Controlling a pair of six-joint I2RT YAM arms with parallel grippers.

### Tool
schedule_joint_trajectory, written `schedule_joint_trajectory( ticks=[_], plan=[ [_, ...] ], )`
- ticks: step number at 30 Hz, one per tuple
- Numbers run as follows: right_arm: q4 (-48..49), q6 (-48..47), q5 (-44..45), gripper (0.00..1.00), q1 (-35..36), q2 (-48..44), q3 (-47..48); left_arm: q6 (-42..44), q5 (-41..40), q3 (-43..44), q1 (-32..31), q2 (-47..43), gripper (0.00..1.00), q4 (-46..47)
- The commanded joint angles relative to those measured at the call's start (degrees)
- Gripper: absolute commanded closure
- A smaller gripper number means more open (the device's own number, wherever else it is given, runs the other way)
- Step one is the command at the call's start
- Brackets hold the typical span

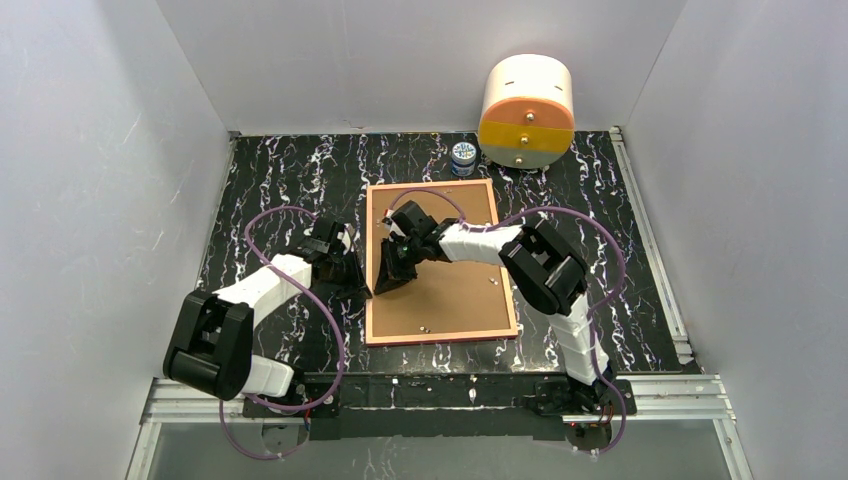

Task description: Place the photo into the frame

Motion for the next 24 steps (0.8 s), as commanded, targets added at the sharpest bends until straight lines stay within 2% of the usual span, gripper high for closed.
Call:
schedule_joint_trajectory(
  ticks=[1,4,7,8,11,15,17,20,21,24],
  plan=[
    [6.6,-2.1,4.7,0.86,0.5,-3.5,-3.1,0.6,-0.6,1.0,0.0,0.1,1.00,-3.4],
    [10.6,-3.1,4.1,0.83,0.0,-7.3,-5.4,0.9,-1.6,3.5,0.0,-0.8,1.00,-4.1],
    [10.4,-4.5,6.5,0.79,-0.4,-9.9,-6.3,0.8,-3.2,5.9,-0.1,-1.8,0.99,-4.4],
    [9.9,-4.7,6.9,0.75,-0.6,-10.1,-6.3,0.6,-3.7,6.5,-0.1,-2.1,0.97,-4.3],
    [8.1,-4.2,6.9,0.67,-1.1,-9.8,-5.6,0.3,-3.9,6.9,0.0,-2.1,0.81,-3.7],
    [6.0,-1.9,7.0,0.59,-1.1,-9.1,-5.2,0.2,-2.3,5.3,-0.1,-0.6,0.72,-3.8],
    [5.6,0.2,7.6,0.59,-1.2,-9.2,-5.7,0.7,-1.8,4.2,0.0,-0.8,0.66,-4.0],
    [5.1,3.9,7.8,0.61,-1.1,-9.6,-6.6,1.0,0.4,2.7,-0.1,-1.4,0.63,-4.1],
    [4.8,4.9,7.9,0.64,-1.1,-9.6,-6.9,1.1,1.6,2.1,0.0,-1.3,0.64,-4.1],
    [4.3,8.5,8.4,0.72,-1.0,-9.7,-8.0,1.0,3.7,0.0,-0.1,-1.0,0.74,-4.2]
  ],
)
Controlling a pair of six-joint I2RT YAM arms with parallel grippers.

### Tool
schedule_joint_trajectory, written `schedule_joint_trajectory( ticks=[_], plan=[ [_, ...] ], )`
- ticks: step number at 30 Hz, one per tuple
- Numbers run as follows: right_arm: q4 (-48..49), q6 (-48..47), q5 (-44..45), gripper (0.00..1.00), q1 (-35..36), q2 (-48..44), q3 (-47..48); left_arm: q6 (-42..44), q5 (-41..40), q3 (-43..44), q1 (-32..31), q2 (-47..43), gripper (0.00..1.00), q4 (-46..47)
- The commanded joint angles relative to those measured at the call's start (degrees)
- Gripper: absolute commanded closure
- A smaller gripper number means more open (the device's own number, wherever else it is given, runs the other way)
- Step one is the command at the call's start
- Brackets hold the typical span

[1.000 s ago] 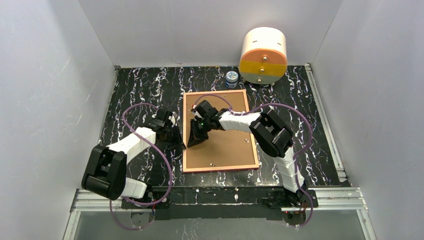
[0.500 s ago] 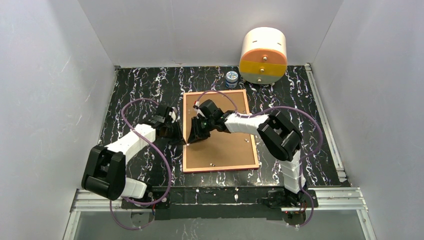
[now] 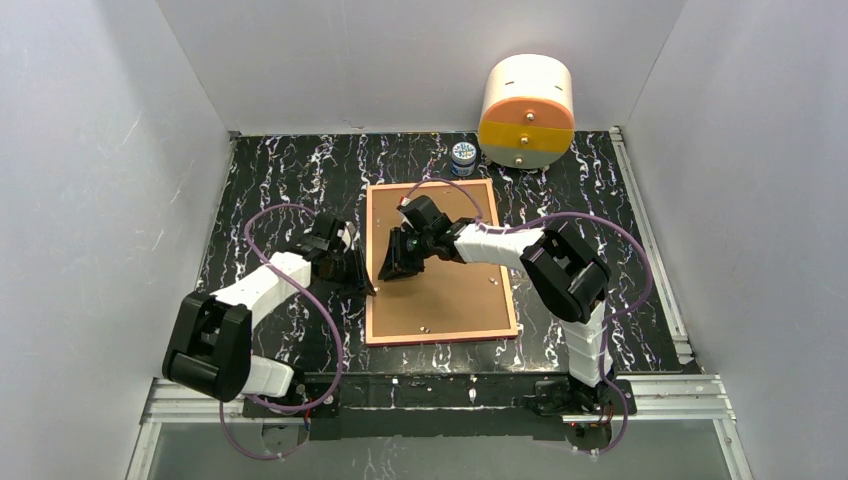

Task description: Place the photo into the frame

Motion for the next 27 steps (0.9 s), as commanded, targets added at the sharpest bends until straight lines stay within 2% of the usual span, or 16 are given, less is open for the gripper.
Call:
schedule_joint_trajectory(
  ticks=[1,7,9,12,13,14,15,19,24,27],
  plan=[
    [-1.1,6.7,1.3,0.74,0.1,-1.4,-1.7,0.7,4.1,-3.7,-0.1,-0.7,0.76,-1.6],
    [-3.2,7.8,4.8,0.75,-0.4,-0.1,-0.1,0.8,6.9,-6.0,0.0,-0.1,0.88,-1.2],
    [-3.9,7.4,6.0,0.75,-1.2,0.2,0.8,1.1,7.7,-6.3,-0.1,-0.2,0.99,-1.3],
    [-4.2,7.3,7.2,0.73,-2.9,0.8,2.2,0.9,6.9,-6.3,0.0,-1.9,1.00,-1.6],
    [-4.2,7.3,7.4,0.73,-3.7,1.2,2.7,1.0,5.1,-5.6,-0.1,-2.7,0.96,-2.4],
    [-4.2,6.9,7.4,0.72,-4.6,1.7,3.8,1.0,3.3,-4.7,0.0,-3.0,0.84,-3.1],
    [-4.1,6.4,7.5,0.71,-5.2,2.3,4.8,1.1,1.9,-3.6,0.0,-3.2,0.77,-3.4],
    [-3.8,4.8,7.0,0.64,-7.6,6.0,9.6,1.8,-3.0,3.8,0.0,-0.6,0.54,-4.0],
    [-3.0,3.8,5.5,0.58,-9.8,11.3,16.0,2.6,-10.8,12.9,0.5,7.2,0.38,-5.5],
    [-2.7,3.2,4.0,0.58,-10.6,14.9,20.1,2.8,-14.5,17.0,1.0,11.9,0.34,-5.4]
  ],
)
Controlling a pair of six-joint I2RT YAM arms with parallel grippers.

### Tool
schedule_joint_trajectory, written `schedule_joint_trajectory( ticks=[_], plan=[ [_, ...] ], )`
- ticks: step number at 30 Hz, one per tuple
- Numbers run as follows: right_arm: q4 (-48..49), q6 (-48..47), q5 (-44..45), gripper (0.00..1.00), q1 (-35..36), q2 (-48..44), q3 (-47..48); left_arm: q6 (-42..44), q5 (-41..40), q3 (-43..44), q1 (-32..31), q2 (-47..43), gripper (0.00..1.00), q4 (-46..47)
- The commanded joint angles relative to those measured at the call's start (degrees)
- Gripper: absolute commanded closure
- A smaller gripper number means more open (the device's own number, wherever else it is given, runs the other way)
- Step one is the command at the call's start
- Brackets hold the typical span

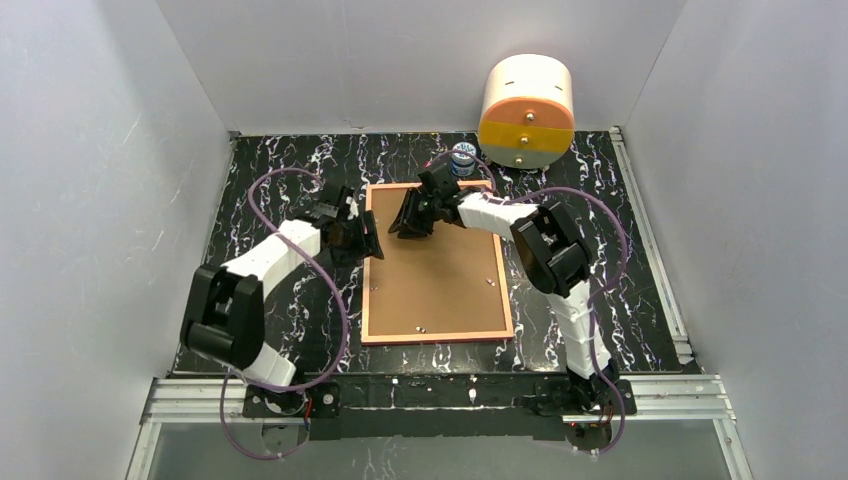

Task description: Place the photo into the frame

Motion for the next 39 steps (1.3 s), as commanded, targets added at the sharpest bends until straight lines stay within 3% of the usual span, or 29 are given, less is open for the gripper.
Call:
schedule_joint_trajectory(
  ticks=[1,3,8,12,24,39],
  plan=[
    [1.8,-1.9,-1.6,0.58,-0.7,4.7,6.6,1.3,-8.8,5.6,1.0,6.6,0.34,-1.8],
    [2.4,-2.4,-2.6,0.58,-0.9,6.9,9.2,1.1,-8.6,7.5,1.7,10.4,0.38,-0.8],
    [2.4,-2.3,-2.9,0.60,-1.1,11.3,14.4,0.4,-6.6,11.5,2.7,18.1,0.66,-0.1],
    [2.9,-1.9,-3.5,0.61,-1.1,13.9,16.3,0.5,-4.6,12.5,2.9,19.7,0.76,0.3],
    [3.1,-1.2,-4.9,0.62,-1.0,17.9,19.9,1.2,-2.6,13.7,2.9,21.4,0.80,-1.4],
    [5.6,-3.0,-13.7,0.67,-0.4,21.2,21.3,1.8,-1.7,13.5,2.9,21.6,0.80,-0.6]
  ],
)
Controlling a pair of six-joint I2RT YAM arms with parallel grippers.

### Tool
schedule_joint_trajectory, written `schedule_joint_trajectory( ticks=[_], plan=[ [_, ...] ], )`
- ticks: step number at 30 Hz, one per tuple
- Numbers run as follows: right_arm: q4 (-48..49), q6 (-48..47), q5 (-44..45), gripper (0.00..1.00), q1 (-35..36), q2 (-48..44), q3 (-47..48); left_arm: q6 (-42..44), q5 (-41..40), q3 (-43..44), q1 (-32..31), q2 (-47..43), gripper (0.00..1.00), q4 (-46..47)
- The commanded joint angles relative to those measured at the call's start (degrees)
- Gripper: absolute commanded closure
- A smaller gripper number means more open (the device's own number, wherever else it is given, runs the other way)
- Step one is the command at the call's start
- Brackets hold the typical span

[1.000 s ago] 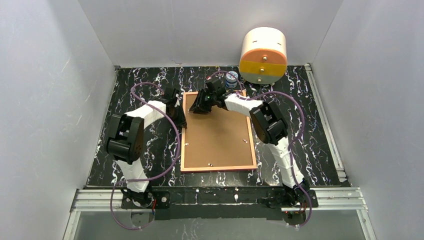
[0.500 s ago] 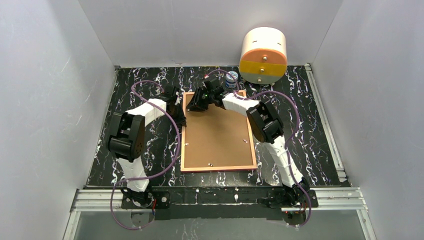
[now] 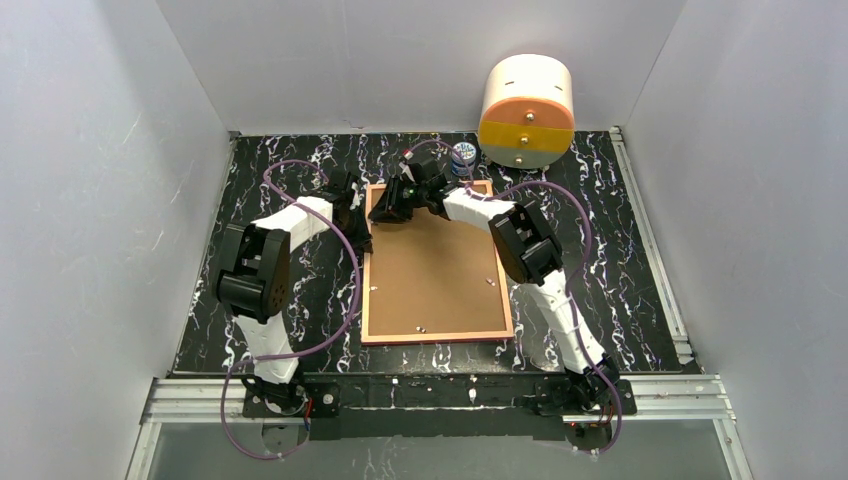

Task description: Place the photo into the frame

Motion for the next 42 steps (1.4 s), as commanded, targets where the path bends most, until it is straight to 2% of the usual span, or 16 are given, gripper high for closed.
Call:
schedule_joint_trajectory(
  ticks=[1,8,15,19,22,27,31,37,42],
  plan=[
    [-2.9,-2.7,-2.4,0.67,0.8,3.9,0.8,0.3,1.2,0.2,-0.1,1.6,0.80,-0.8],
    [-2.8,-3.2,-3.6,0.67,0.9,4.0,0.1,0.3,1.1,0.1,-0.1,1.6,0.80,-0.6],
    [-1.8,-3.3,-4.3,0.67,0.7,3.0,3.2,-0.9,0.1,0.0,0.2,1.1,0.79,-1.0],
    [-2.0,-1.5,-4.4,0.67,-0.7,1.3,5.7,-0.8,0.5,0.2,0.3,0.4,0.75,-1.2],
    [-3.1,-0.8,-1.1,0.61,-2.6,-3.1,5.0,-0.8,0.6,0.4,0.6,-0.4,0.70,-1.3],
    [-6.4,-3.6,4.2,0.57,-6.4,-12.7,-2.0,0.4,3.0,1.2,1.0,-2.4,0.59,-1.3],
    [-12.3,-8.1,9.9,0.57,-9.6,-22.5,-12.8,2.3,4.9,1.3,1.0,-3.7,0.51,-1.3],
    [-19.3,-14.3,15.3,0.57,-14.2,-36.8,-28.2,4.0,4.8,0.5,1.0,-4.3,0.51,-2.5],
    [-26.0,-19.7,16.0,0.56,-15.2,-36.3,-28.8,2.9,5.1,-1.4,1.0,-4.8,0.56,-1.3]
  ],
)
